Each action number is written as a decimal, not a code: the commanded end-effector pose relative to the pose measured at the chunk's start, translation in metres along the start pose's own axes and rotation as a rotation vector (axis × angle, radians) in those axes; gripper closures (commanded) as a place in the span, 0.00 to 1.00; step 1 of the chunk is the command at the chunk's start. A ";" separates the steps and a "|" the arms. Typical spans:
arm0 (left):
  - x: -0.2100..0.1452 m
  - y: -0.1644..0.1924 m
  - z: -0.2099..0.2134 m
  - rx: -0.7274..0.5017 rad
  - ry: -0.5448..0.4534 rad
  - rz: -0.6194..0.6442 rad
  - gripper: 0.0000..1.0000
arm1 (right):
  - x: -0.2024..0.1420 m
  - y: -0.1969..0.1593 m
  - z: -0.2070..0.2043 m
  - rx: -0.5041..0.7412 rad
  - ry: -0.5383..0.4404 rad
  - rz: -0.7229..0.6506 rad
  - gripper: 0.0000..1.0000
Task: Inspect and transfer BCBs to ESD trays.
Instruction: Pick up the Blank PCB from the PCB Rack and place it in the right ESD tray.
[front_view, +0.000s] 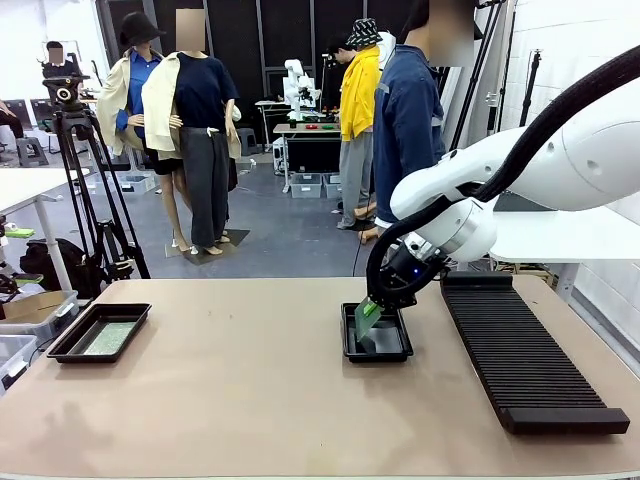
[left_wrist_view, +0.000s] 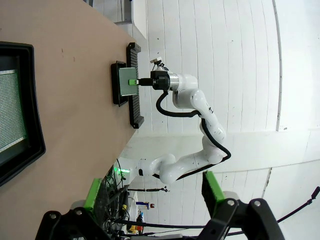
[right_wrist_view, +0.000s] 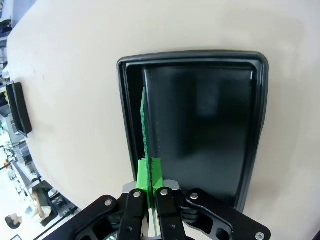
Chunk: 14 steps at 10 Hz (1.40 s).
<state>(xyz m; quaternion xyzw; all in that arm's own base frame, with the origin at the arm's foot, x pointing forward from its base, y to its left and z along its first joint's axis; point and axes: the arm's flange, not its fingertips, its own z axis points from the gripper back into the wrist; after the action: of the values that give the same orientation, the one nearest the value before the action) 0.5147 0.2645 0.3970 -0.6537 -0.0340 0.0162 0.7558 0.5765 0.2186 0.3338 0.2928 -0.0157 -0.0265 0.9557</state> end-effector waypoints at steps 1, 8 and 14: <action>-0.003 -0.001 0.000 0.012 0.015 -0.004 0.00 | 0.010 -0.003 -0.004 -0.005 0.027 0.011 1.00; -0.003 -0.001 0.000 0.012 0.015 -0.004 0.00 | 0.005 -0.006 -0.007 -0.004 0.013 -0.004 1.00; -0.003 -0.001 0.000 0.012 0.015 -0.004 0.00 | 0.005 -0.005 -0.006 -0.003 0.014 -0.004 1.00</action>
<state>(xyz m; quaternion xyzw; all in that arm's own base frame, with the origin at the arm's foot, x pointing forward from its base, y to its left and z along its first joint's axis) 0.5147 0.2645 0.3970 -0.6537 -0.0340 0.0162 0.7558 0.5819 0.2174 0.3254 0.2917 -0.0083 -0.0265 0.9561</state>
